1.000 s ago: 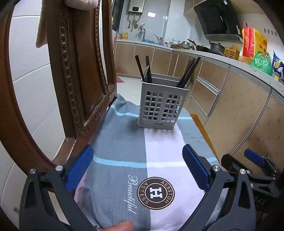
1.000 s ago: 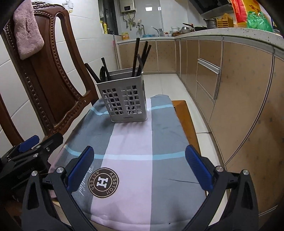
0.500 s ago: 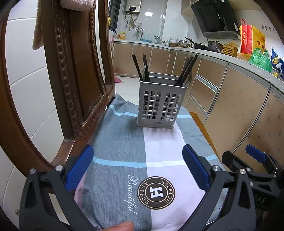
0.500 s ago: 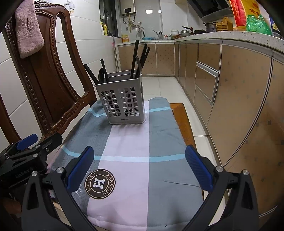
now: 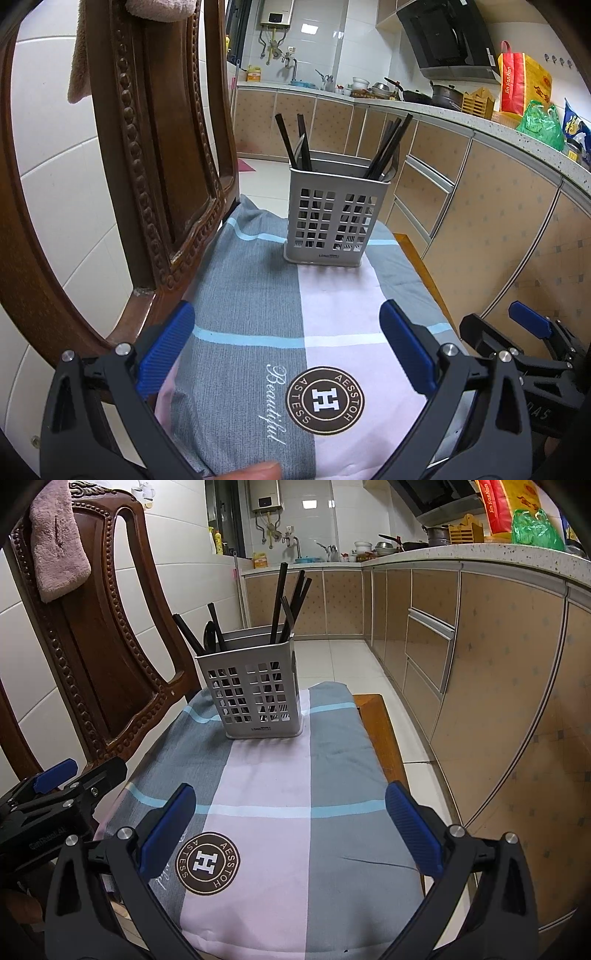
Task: Organize utensils
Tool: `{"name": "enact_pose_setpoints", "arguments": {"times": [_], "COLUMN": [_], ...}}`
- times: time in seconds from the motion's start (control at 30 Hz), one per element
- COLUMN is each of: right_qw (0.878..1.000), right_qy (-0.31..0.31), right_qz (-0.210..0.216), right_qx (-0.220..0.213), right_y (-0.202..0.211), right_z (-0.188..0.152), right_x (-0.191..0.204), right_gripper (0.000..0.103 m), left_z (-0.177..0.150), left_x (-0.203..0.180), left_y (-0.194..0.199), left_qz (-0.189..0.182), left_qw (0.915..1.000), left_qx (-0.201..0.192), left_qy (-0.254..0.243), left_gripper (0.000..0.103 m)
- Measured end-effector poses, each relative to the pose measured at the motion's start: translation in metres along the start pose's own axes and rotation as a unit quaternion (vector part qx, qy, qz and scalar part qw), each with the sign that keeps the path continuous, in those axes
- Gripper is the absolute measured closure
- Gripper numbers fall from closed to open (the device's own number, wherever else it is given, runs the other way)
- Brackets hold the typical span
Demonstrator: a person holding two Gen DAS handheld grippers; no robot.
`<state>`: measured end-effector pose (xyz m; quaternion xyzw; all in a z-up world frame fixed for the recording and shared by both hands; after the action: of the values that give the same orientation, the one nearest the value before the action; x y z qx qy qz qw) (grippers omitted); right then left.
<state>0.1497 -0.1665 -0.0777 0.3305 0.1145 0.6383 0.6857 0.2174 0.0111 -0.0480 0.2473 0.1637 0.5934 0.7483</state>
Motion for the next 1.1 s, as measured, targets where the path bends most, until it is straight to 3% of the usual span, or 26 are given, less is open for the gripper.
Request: {"name": "enact_pose_setpoints", "arguments": {"times": [1.1], "right_qw": [1.0], "right_qy": [0.002], "right_qz": [-0.002], "right_qx": [-0.004], "right_y": [0.0008], "right_z": [0.0002], "right_x": [-0.001], "right_gripper": [0.003], "left_z": [-0.0004], "left_x": [0.0018], "left_y": [0.0], "left_qz": [-0.004], "left_qw": [1.0], "left_qx": [-0.001], "left_qy": [0.004], "left_gripper": [0.004]}}
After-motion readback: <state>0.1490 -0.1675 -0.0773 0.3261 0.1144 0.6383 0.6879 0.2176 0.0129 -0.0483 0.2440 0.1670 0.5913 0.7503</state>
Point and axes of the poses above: each gripper's, at about its wrist camera, not at the fingertips, and y roughly against the way its jaws point, x to its left, z to its top, the point moved 8 cm from there along -y, roughly the way its jaws point, and after that the axes turned 15 degrees about -y, right-handed, at the moved point
